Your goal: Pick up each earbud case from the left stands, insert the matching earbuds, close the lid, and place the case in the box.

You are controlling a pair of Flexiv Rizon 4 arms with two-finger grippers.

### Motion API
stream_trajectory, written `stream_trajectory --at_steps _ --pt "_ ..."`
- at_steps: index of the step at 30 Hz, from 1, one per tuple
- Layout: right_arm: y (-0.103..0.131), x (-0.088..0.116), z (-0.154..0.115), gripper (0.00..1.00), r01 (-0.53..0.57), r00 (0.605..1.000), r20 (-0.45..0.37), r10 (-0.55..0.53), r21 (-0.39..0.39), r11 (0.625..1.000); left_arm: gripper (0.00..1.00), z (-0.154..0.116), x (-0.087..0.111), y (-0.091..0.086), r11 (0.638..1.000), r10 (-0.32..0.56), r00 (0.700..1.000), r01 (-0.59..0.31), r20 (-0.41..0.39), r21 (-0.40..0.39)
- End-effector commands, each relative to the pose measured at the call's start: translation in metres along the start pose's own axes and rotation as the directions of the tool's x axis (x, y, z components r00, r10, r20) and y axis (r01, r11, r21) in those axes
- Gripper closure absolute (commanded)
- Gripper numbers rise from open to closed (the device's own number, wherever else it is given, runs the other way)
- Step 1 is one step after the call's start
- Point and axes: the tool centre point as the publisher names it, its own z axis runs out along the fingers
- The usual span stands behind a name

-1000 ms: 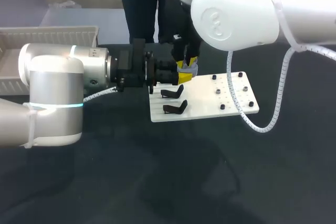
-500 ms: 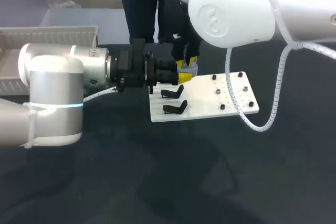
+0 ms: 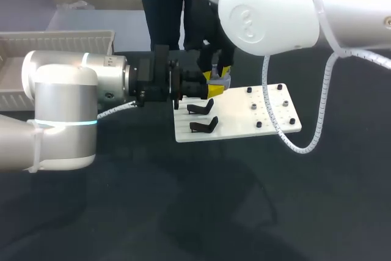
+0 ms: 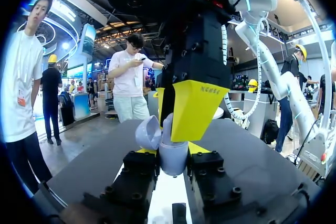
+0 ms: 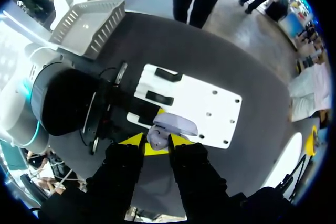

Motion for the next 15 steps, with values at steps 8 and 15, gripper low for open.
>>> stream_trajectory --at_steps 8,15 --pt "0.0008 -0.0015 -0.0014 0.7 -0.004 1.0 -0.002 0.004 0.002 1.0 1.0 -0.0002 0.0008 -0.0011 1.0 0.005 1.0 -0.004 0.005 -0.006" --pt "0.0022 -0.0015 -0.0036 0.69 -0.01 1.0 -0.001 0.01 0.006 1.0 1.0 -0.0002 0.0008 -0.0011 1.0 0.005 1.0 -0.004 0.005 -0.006"
